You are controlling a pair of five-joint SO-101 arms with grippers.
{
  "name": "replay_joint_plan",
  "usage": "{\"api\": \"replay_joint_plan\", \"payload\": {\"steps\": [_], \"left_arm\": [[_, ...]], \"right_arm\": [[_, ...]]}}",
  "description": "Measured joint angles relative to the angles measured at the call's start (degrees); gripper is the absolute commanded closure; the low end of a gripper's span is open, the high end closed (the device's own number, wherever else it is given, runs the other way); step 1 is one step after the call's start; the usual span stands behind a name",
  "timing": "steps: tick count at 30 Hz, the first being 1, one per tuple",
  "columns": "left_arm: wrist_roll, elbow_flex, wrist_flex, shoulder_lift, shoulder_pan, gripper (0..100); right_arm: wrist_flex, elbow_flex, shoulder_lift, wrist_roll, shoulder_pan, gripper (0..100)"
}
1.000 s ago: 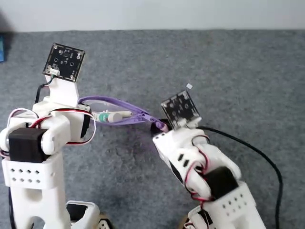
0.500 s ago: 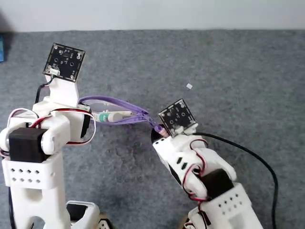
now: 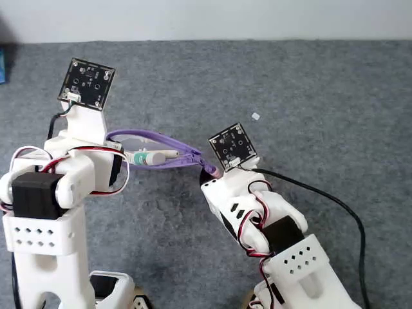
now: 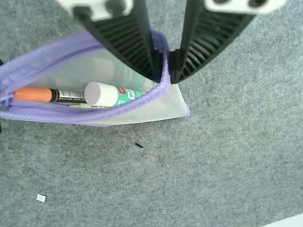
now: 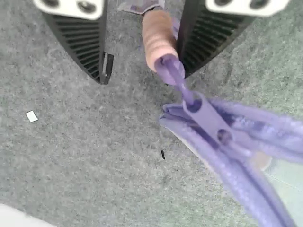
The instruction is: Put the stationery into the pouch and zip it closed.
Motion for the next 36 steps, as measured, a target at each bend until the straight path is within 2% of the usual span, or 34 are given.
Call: {"api": "replay_joint_plan", "payload": {"steps": [5,18,27,36], "left_arm": [[0.0,0.0,0.0,0.0,0.0,99],[0.0,0.0,0.0,0.0,0.0,99],[0.0,0.0,0.0,0.0,0.0,99],[0.0,0.0,0.0,0.0,0.0,99]], "right_arm": [[1.1,1.8,-0.1,-2.5,0.0,80.1],[1.4,3.3,-0.1,-3.1,-1.7,80.1],[4.4,3.3,-7.2,-3.1,-1.8,80.1],[1.8,3.3,-7.7,-3.1,-3.3,80.1]]}}
